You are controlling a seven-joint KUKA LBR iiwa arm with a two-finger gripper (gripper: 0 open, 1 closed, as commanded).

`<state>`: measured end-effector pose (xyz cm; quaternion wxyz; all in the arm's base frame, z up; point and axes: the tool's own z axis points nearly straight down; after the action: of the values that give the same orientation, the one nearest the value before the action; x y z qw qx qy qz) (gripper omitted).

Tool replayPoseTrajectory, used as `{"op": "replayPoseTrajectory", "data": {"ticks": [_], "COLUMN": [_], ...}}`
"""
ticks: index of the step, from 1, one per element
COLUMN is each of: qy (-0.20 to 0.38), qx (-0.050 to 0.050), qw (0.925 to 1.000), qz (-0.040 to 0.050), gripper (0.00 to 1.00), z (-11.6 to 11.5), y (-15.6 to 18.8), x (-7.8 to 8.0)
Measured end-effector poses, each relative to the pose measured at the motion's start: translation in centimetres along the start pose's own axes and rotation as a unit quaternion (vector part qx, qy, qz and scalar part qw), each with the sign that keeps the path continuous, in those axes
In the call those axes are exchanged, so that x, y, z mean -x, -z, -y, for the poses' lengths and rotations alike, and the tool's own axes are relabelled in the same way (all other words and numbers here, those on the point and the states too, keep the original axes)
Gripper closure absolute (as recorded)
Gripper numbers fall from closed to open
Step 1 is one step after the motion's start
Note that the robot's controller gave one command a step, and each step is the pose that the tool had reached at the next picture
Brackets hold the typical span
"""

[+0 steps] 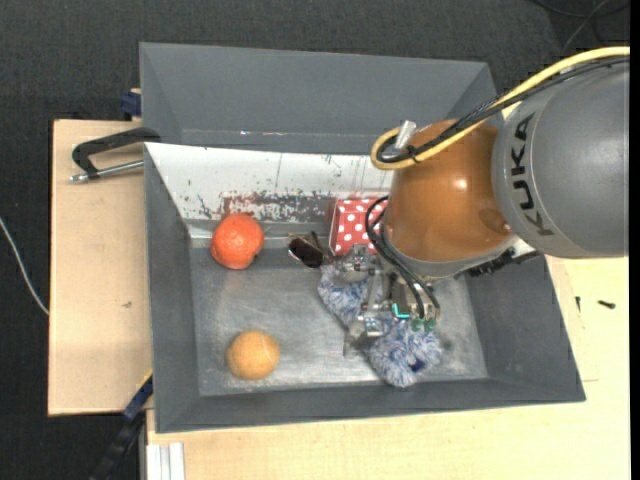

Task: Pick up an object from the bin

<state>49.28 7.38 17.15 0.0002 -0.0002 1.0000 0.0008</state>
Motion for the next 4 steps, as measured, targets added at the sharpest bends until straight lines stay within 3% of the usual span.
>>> {"op": "replayPoseTrajectory", "data": {"ticks": [1,2,3,4], "qy": [0.0,0.154,0.154,0.162], "qx": [0.0,0.001,0.001,0.0], "qw": [1.0,0.988,0.988,0.9869], "qz": [0.0001,0.002,0.002,0.0021], "gripper": [0.0,1.0,1.0,1.0], "z": [0.0,3.3,3.3,2.9], "y": [0.0,-9.6,-9.6,-1.7], "x": [0.0,6.4,6.4,5.8]}}
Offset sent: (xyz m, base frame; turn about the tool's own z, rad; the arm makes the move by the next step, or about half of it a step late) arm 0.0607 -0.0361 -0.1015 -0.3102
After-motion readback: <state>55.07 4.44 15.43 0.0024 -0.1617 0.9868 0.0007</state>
